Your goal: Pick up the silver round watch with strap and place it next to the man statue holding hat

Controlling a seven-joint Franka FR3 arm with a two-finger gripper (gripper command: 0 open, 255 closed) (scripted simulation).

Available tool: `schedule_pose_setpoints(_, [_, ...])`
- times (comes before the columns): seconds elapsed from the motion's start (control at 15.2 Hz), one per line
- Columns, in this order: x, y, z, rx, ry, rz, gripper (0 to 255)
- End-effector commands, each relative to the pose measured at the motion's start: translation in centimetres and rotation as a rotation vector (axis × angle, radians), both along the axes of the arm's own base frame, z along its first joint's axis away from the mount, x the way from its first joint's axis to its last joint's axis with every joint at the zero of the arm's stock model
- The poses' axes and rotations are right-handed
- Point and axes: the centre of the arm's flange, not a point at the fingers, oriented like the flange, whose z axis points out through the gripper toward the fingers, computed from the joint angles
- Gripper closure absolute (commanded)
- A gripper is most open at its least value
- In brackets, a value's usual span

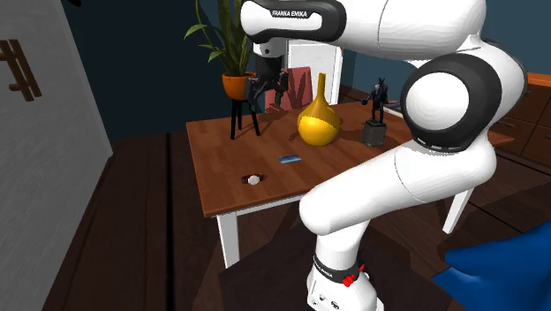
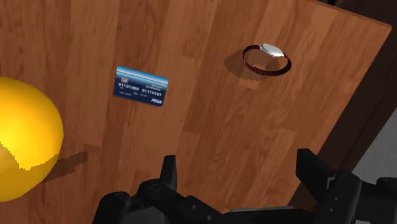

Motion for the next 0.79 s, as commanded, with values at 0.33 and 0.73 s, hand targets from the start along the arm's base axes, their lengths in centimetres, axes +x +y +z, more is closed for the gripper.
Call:
schedule_pose_setpoints(0.33, [0.5,3.6,-5.2,-0.031,0.016,0.330,0])
schedule_pose_setpoints(0.73, [-0.6,7.6,-11.6,-0.068,0.036,0.726,0])
